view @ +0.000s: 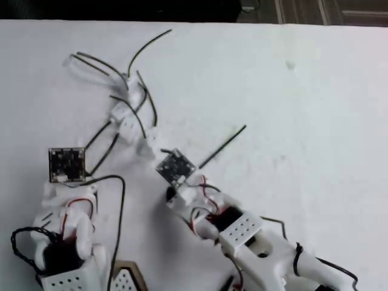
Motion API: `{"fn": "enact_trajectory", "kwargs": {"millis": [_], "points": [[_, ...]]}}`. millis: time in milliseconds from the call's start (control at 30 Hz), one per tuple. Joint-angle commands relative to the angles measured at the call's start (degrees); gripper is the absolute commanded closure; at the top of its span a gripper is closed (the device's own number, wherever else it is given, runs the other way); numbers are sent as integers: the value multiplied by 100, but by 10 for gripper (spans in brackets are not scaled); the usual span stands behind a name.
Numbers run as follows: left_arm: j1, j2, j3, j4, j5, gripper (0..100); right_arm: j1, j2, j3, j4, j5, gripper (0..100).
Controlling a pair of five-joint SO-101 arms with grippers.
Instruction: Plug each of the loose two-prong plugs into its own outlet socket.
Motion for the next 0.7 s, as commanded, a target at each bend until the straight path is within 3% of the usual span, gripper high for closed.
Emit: {"fn": "enact_trajectory", "kwargs": {"millis": [0,167,433,667], "points": [[-40,-48,-35,-123,-62,977,119,66,-141,497,97,982],[-40,-48,-35,-123,-62,973,110,13,-211,681,633,960],[-40,-48,-44,-123,-62,972,13,-110,-826,743,633,754],[-40,-48,-44,-123,-70,972,-426,-919,-1345,1613,325,750]]}}
